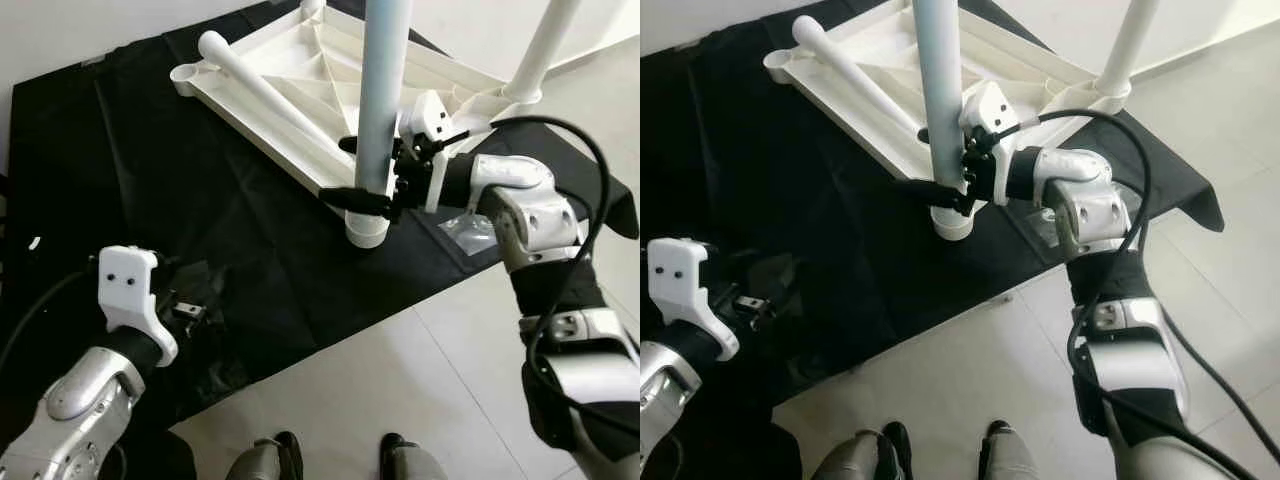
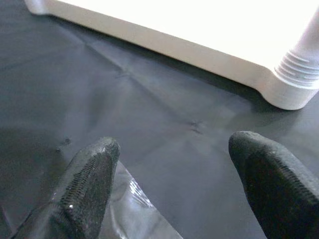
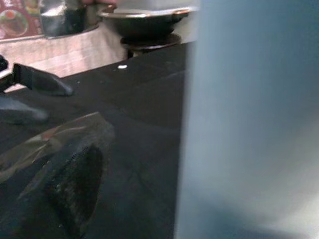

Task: Building children table

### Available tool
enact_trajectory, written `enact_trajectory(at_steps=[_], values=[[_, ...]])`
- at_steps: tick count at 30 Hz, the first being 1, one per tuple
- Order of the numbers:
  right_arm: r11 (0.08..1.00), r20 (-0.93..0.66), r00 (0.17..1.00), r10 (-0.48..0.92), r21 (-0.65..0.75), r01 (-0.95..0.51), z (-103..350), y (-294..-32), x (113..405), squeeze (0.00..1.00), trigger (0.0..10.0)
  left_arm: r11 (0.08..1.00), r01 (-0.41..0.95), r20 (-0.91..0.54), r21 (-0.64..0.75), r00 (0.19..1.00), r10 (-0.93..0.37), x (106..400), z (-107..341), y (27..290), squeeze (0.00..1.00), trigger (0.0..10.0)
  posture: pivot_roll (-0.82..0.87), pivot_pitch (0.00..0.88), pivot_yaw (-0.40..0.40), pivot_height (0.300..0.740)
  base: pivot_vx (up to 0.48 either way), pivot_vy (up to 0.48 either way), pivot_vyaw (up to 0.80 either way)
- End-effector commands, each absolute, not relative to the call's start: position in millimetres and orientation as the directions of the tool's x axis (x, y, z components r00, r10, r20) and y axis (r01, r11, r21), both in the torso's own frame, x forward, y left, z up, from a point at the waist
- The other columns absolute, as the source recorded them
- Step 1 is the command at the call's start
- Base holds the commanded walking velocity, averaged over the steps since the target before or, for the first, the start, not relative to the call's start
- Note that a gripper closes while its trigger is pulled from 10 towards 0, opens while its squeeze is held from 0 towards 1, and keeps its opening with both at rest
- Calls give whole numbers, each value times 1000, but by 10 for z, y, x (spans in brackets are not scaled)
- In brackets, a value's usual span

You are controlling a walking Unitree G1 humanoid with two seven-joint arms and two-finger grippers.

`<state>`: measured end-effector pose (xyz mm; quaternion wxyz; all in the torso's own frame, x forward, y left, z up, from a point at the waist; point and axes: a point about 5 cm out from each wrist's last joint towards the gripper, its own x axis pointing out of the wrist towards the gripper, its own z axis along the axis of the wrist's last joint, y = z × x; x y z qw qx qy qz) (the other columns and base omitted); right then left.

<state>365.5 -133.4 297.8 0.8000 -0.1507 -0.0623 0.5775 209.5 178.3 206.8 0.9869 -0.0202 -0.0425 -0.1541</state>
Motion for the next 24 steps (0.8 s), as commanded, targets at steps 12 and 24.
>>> enact_trajectory(at_steps=[12, 24], values=[[182, -135, 237, 962, -328, -927, 2986, -1430, 3724, 0, 0, 843, 537, 167, 32, 829, -534, 1748, 2100, 1476, 0, 10000, 44, 312, 38, 740, 0, 0, 0], [736, 2, 750, 662, -192, -649, 2336, -1458, 3625, 0, 0, 700, 713, 284, 29, 666, -690, 1617, 2321, 1382, 0, 10000, 20, 318, 22, 740, 0, 0, 0]])
